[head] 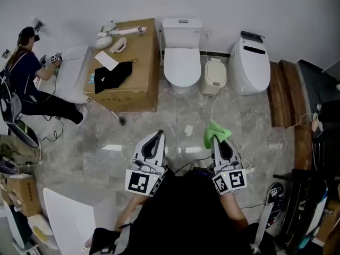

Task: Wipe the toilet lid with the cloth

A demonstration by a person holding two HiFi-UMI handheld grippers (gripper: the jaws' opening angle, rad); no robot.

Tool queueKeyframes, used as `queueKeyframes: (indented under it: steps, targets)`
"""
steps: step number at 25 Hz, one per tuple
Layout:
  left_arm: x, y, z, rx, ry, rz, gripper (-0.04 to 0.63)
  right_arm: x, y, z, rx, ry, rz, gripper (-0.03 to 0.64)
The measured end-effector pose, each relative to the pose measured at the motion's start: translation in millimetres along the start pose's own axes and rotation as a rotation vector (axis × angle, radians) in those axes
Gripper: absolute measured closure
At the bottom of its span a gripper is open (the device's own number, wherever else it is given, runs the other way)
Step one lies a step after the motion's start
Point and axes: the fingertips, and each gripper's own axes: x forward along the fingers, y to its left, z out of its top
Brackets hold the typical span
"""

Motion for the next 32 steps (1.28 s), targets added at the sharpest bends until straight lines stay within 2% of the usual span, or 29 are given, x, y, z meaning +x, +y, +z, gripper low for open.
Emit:
queueKeyframes:
  steps: [8, 15, 18, 25, 32]
  targets:
    - [-15.3, 34.6, 0.0, -0.017, -0.008, -0.023, 0.597, 21.4, 31.7, -9.3, 0.003, 0.002, -0.037, 0.565]
    - [-30.4, 67.8, -4.0, -0.022, -0.019, -0.065, 0.597, 39.1, 68.5, -18.0, -0.046, -0.017, -0.077, 0.565]
    - [-31.1, 82.3, -7.2, -0.027, -0.010, -0.057, 0.597, 48.8, 76.0, -20.7, -0.043, -0.014, -0.076, 0.565]
    - [-7.5, 106.3, -17.4, -0.028, 0.022, -0.040, 0.597, 89.8, 66.4, -26.0, -0.030, -0.006, -0.051, 0.565]
    - [48.8, 136.0, -21.0, -0.024, 0.032, 0.015, 0.597, 156.3, 33.3, -22.2, -0.043, 0.005, 0.001, 0.565]
